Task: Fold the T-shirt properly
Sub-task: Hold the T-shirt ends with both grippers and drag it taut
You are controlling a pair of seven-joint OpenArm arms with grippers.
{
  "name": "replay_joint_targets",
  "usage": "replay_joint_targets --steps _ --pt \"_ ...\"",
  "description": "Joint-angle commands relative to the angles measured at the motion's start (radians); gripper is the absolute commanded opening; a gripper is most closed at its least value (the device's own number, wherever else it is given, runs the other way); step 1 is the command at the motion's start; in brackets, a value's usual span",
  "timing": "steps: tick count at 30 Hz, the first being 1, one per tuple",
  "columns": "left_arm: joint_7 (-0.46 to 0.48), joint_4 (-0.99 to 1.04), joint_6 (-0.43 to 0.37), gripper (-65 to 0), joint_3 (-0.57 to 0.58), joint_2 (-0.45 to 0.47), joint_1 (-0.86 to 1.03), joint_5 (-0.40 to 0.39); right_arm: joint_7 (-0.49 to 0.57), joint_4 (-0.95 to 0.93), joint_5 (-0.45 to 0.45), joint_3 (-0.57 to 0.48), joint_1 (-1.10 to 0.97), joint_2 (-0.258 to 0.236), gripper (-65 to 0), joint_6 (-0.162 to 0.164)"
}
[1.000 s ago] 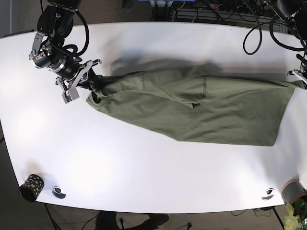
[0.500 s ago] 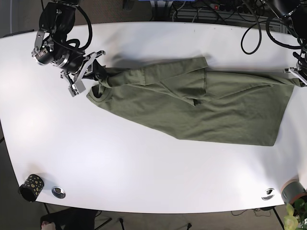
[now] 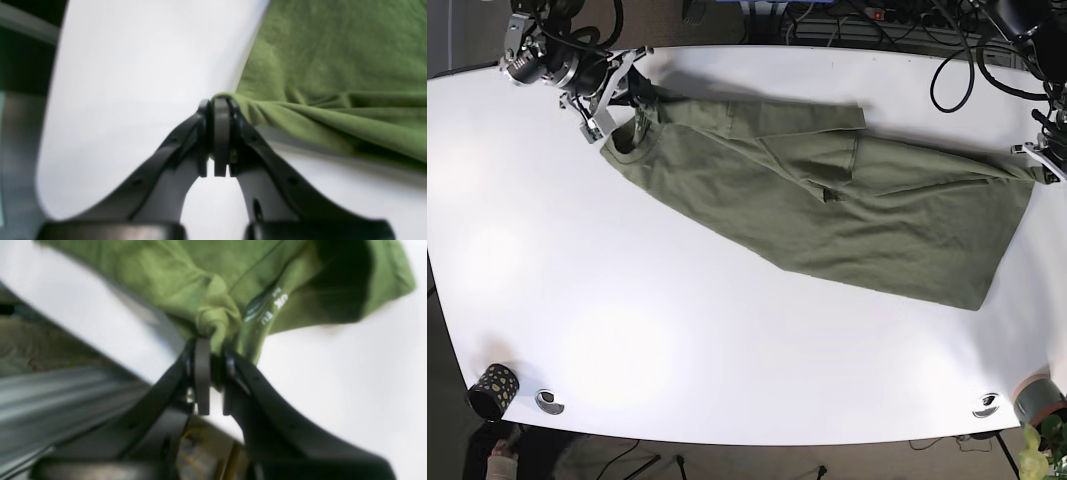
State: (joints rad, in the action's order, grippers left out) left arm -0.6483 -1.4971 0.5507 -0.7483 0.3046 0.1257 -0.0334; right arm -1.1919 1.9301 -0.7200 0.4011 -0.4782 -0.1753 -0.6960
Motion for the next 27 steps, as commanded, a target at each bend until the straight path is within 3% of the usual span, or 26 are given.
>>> replay_joint_targets --steps 1,3,9,14,18,23,27 --pt "0.04 -0.001 -0.002 -65.0 0.016 0.02 -0.008 -0.01 0.017 0.021 -0.019 0.003 0.008 -0.017 -65.0 -0.002" --pt "0.04 0.0 -0.002 -65.0 0.016 0.021 -0.008 -0.01 0.017 0.021 -0.019 0.005 0.008 -0.03 -62.5 -0.002" --pt "0.04 -0.003 -0.002 -65.0 0.016 0.018 -0.008 -0.01 0.017 0.018 -0.019 0.003 0.037 -0.031 -35.4 -0.002" --pt "0.038 -0.004 -0.004 -65.0 0.016 0.017 -0.007 -0.007 0.005 0.021 -0.019 0.003 0.048 -0.031 -24.4 -0.002" --pt "0.038 -0.001 -0.004 -65.0 0.017 0.017 -0.007 -0.006 -0.004 0.022 -0.029 0.025 0.054 -0.028 -21.9 -0.002" --pt "0.038 -0.001 -0.008 -65.0 0.02 0.015 -0.007 -0.006 -0.01 0.018 -0.177 0.22 0.043 0.024 -22.0 -0.002" --pt "0.038 0.0 -0.008 -65.0 0.022 -0.015 -0.007 -0.004 -0.059 0.021 -0.201 0.241 0.023 0.026 -21.9 -0.002"
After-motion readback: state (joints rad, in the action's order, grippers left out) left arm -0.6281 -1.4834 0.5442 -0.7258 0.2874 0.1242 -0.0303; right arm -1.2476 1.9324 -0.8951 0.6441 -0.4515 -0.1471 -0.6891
